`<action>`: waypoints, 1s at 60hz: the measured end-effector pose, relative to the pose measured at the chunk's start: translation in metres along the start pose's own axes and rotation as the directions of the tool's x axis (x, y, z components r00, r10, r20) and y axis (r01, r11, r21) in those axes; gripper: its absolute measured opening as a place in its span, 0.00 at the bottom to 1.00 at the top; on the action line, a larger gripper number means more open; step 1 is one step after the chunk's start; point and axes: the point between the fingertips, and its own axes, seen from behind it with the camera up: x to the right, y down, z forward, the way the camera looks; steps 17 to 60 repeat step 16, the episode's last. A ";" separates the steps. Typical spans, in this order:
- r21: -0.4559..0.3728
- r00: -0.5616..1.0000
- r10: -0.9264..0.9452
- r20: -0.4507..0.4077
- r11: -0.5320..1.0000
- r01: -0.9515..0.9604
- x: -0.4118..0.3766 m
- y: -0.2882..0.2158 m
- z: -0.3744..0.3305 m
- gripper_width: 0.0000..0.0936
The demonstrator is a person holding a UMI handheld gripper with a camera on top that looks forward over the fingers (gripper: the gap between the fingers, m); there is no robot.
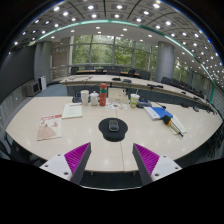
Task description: Arrange mouse
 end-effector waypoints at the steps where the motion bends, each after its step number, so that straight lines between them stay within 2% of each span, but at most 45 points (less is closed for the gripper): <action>1: 0.005 1.000 -0.003 0.000 1.000 0.003 0.000 0.000 -0.004 0.91; 14: 0.049 1.000 0.015 0.002 0.999 -0.015 -0.002 -0.005 -0.025 0.91; 60: 0.047 1.000 0.014 0.002 0.999 -0.014 -0.002 -0.005 -0.026 0.91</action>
